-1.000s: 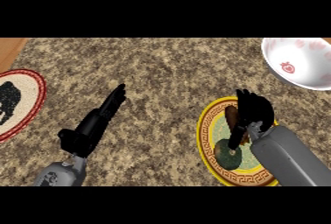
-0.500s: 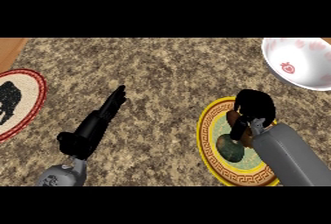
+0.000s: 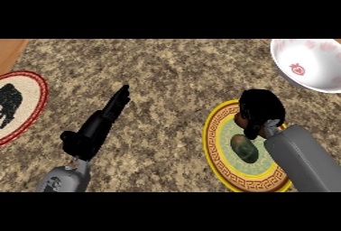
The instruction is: Pick the sweet potato from the plate and place it in the bowl
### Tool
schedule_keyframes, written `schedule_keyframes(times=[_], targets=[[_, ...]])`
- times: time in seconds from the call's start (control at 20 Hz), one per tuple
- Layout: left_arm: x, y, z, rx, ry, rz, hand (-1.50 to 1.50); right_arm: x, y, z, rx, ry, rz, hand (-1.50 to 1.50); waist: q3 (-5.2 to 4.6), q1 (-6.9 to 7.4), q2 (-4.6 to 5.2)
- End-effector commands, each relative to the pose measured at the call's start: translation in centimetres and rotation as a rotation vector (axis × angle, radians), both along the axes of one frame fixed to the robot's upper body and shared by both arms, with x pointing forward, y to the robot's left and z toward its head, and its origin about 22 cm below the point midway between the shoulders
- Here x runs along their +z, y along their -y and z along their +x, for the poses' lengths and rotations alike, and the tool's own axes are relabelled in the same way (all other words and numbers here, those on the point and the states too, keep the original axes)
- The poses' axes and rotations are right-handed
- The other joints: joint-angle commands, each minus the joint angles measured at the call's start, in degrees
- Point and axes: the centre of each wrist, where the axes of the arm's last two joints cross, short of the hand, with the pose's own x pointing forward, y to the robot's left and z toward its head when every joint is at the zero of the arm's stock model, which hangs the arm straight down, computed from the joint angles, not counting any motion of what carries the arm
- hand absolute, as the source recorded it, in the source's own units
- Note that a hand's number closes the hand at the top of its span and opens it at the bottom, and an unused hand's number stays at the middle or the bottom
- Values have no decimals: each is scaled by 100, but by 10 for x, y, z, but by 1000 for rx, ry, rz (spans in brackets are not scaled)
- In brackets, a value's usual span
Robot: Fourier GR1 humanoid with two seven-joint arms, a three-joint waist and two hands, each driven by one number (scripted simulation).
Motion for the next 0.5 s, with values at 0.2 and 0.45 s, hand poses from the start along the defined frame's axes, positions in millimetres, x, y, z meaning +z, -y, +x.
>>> schedule_keyframes(times=[0.2, 0.45], targets=[[-10, 9, -2, -9, -5, 0, 0, 29, 48, 20, 301, 110, 45, 150, 10, 13, 24], [5, 4, 3, 13, 15, 2, 0, 56, 42, 17, 224, 371, 96, 150, 8, -38, 1]])
